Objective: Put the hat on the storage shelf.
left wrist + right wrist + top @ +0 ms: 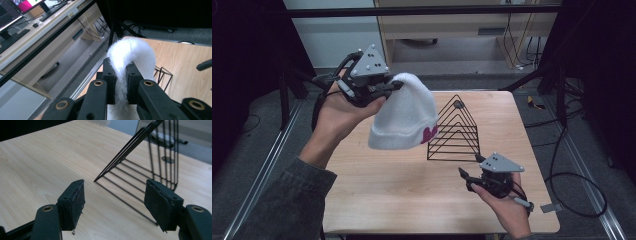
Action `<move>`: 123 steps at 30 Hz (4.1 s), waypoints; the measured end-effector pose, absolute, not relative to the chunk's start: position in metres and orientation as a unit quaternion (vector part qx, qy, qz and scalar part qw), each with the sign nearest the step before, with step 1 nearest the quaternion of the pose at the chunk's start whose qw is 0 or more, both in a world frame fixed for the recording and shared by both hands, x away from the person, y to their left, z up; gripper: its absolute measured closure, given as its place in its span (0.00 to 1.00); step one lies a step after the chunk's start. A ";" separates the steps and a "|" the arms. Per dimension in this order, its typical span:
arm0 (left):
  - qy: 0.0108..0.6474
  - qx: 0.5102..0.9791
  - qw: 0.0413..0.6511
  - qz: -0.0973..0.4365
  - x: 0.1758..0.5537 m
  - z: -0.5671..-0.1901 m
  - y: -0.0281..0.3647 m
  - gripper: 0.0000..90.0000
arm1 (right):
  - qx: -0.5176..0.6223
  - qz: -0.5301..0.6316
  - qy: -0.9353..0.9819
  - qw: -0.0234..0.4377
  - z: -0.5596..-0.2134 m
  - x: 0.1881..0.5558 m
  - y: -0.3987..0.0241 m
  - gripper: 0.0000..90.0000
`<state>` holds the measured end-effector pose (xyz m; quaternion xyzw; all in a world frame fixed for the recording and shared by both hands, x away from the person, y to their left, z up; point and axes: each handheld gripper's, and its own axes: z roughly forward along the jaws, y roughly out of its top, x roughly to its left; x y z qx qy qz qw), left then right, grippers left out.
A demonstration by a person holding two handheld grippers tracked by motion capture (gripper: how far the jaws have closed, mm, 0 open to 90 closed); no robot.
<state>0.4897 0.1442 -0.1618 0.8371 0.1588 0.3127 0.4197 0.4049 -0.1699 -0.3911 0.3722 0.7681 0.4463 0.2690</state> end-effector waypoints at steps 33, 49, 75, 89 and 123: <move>0.123 0.827 0.461 0.299 0.505 -0.141 0.113 0.91 | 0.314 0.509 0.760 0.254 -0.278 0.493 -0.134 0.50; 0.129 0.822 0.465 0.302 0.515 -0.143 0.107 0.90 | 0.317 0.509 0.763 0.241 -0.276 0.514 -0.139 0.92; 0.170 0.807 0.489 0.285 0.580 -0.188 0.057 0.90 | 0.382 0.475 0.734 0.298 -0.297 0.539 -0.196 0.92; 0.168 0.813 0.481 0.283 0.583 -0.202 0.051 0.89 | 0.391 0.475 0.735 0.285 -0.316 0.537 -0.197 0.92; 0.150 0.836 0.462 0.254 0.573 -0.226 0.037 0.89 | 0.396 0.444 0.756 0.274 -0.344 0.527 -0.208 0.92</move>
